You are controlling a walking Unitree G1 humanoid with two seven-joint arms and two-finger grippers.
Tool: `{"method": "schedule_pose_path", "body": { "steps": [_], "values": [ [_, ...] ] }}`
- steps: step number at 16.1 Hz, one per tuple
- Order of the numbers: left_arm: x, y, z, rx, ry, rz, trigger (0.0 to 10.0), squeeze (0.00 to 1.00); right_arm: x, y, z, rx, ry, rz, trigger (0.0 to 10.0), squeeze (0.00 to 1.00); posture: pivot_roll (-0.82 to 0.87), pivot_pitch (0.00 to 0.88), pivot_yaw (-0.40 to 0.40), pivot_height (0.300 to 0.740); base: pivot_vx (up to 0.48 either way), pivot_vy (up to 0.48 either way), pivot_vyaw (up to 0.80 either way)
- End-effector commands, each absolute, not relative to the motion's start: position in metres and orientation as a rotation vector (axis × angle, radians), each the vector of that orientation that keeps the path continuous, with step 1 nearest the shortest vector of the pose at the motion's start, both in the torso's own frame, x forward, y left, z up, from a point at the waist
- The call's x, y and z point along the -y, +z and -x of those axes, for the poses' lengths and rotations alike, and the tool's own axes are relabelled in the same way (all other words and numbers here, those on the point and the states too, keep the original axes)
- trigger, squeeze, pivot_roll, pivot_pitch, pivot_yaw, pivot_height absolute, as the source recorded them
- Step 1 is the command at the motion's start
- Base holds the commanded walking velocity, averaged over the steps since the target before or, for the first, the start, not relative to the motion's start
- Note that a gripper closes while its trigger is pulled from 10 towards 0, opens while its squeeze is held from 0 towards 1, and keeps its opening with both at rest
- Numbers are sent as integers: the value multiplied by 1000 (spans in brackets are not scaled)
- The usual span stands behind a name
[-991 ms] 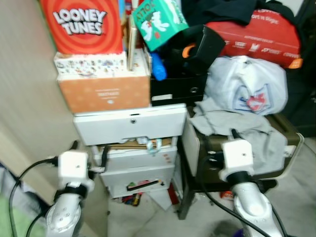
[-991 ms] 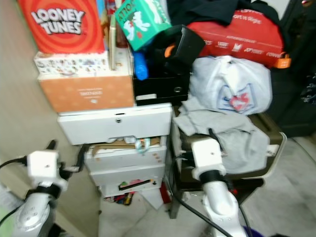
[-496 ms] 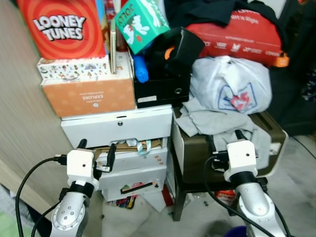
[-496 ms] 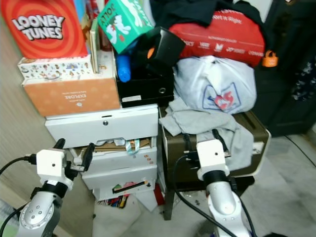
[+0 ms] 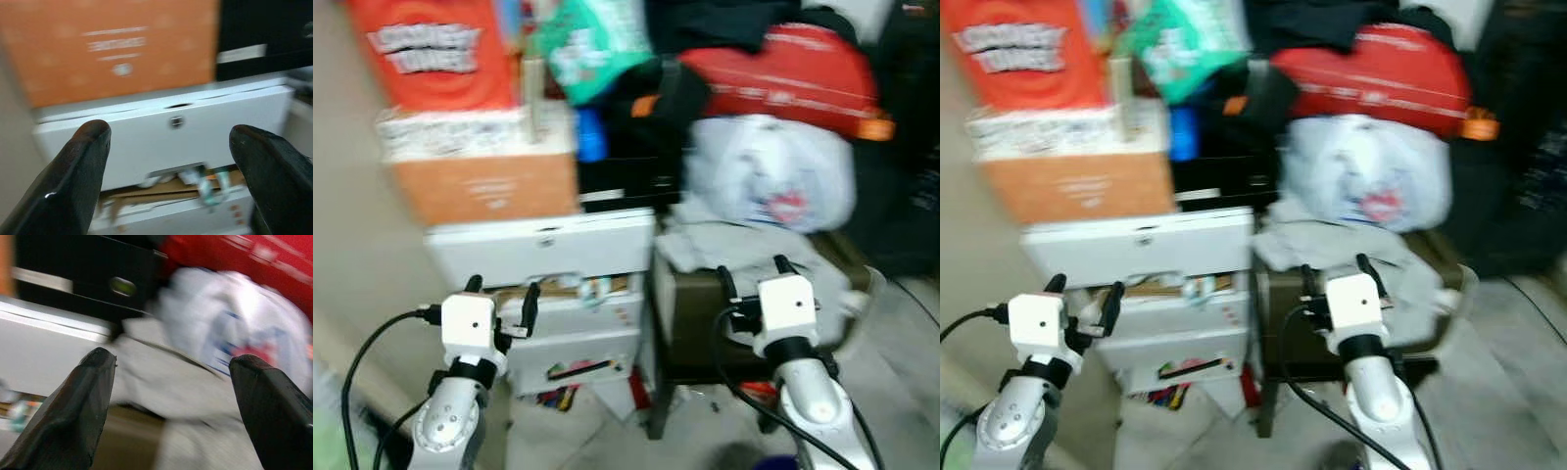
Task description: Clean up the room
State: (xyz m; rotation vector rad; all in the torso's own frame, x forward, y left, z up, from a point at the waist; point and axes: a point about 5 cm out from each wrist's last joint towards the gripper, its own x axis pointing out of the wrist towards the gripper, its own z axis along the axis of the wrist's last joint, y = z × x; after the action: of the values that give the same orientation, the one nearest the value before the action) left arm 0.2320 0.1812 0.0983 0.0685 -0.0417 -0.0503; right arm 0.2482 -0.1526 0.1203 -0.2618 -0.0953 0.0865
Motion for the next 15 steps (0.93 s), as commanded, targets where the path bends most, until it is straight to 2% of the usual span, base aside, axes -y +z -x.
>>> {"method": "schedule_pose_path", "body": {
  "steps": [1,3,9,11,15],
  "values": [
    [-187,99,-232,42,-26,-84,10000,0,150,119,-249,91,102,267,10000,0,-63,2,-14,740,0,0,781],
    [-193,100,-229,60,28,-134,10000,0,150,118,-249,89,102,267,10000,0,-63,2,-14,740,0,0,781],
    [-189,103,-228,78,-10,-151,10000,0,153,117,-251,83,92,273,10000,0,-61,2,-12,740,0,0,781],
    [-199,108,-219,104,18,-106,10000,0,155,118,-248,86,92,279,10000,0,-69,2,-7,740,0,0,781],
    [-209,100,-205,72,76,-159,10000,0,169,113,-238,60,102,315,10000,0,-62,4,-15,740,0,0,781]
  ]
}}
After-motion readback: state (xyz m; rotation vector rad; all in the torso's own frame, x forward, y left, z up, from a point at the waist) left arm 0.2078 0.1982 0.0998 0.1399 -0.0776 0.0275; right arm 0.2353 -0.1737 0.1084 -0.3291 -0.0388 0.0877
